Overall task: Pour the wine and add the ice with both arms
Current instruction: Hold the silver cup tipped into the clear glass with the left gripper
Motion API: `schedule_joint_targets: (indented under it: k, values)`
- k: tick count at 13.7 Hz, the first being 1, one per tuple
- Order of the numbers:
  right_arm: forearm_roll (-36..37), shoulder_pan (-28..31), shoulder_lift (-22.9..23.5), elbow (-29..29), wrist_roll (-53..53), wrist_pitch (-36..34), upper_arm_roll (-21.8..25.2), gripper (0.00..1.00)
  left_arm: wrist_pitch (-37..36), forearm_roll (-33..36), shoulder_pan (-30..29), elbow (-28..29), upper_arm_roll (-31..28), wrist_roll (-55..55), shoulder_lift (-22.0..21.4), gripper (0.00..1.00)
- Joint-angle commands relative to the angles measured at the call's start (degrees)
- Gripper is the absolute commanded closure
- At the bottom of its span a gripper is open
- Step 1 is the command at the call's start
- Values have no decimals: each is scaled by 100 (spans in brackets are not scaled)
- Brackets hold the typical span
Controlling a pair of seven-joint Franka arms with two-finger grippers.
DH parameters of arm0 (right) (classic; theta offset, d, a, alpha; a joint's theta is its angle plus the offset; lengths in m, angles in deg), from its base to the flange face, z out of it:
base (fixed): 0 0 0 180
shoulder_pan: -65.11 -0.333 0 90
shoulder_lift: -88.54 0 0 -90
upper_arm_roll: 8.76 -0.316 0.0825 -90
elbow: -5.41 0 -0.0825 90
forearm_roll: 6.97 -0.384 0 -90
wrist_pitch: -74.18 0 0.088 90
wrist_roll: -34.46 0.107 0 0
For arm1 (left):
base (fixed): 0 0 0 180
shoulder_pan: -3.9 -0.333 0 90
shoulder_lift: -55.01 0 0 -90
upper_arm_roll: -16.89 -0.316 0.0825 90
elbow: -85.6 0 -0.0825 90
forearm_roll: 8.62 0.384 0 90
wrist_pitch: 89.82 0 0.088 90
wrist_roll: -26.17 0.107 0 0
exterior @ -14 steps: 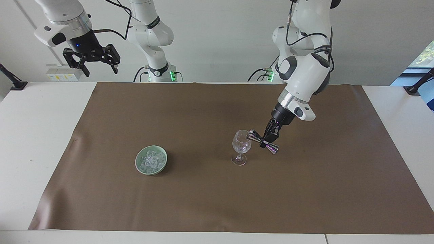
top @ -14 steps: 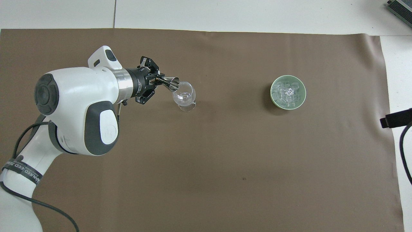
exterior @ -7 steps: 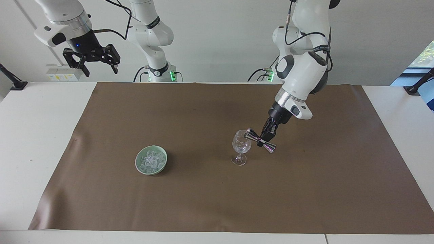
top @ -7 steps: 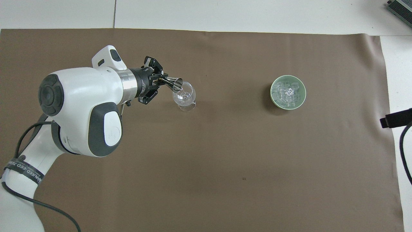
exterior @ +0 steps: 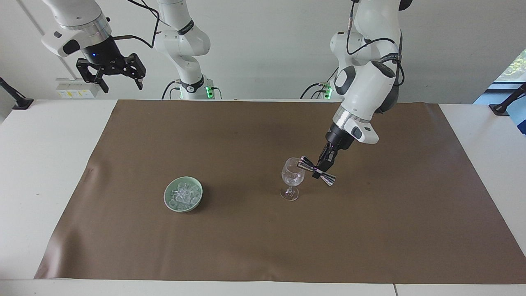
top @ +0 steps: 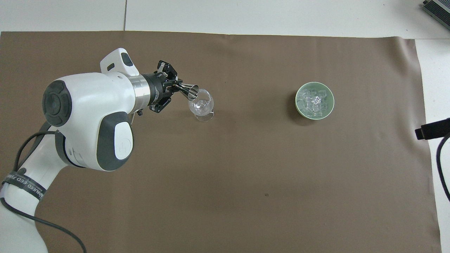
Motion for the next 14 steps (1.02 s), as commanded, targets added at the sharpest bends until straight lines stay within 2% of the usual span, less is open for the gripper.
schedule_joint_targets:
  k: [1,14]
  values:
    - [-101,20,-71,-97,80,36,-13,0,8,142,111,-51,-113,-108,-41,100]
    - [-101,20,-71,-106,80,36,-13,0,-9,528,172,-95,-113,-134,-32,100]
